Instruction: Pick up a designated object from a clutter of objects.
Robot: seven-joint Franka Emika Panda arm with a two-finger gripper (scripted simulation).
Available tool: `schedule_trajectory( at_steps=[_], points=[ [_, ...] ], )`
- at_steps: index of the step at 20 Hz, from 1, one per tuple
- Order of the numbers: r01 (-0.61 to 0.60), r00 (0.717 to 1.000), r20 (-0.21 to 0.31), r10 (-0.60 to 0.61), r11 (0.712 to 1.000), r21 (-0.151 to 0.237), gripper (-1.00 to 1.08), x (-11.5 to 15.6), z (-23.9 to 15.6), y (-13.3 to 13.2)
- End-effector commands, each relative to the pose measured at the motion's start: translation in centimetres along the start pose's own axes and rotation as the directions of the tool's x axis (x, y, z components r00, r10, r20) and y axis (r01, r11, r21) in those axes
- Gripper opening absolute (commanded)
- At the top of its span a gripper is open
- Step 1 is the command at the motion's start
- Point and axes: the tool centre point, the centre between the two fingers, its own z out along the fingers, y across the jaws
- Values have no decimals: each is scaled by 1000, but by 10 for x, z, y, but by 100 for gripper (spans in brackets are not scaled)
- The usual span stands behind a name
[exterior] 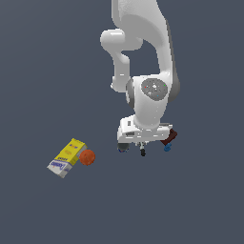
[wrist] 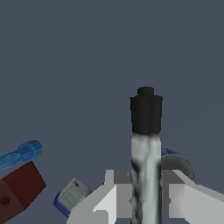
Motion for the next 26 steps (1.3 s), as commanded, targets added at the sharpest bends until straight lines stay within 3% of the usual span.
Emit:
schedule_trajectory(
  at_steps=[1, 16, 26],
  points=[
    [0, 1000, -1, 0, 1000, 1, -100, 1, -30, 8],
    [0, 1000, -1, 0, 1000, 1, -100, 10, -194, 55],
    [0, 1000, -1, 0, 1000, 0, -100, 17, -252, 73]
  ],
)
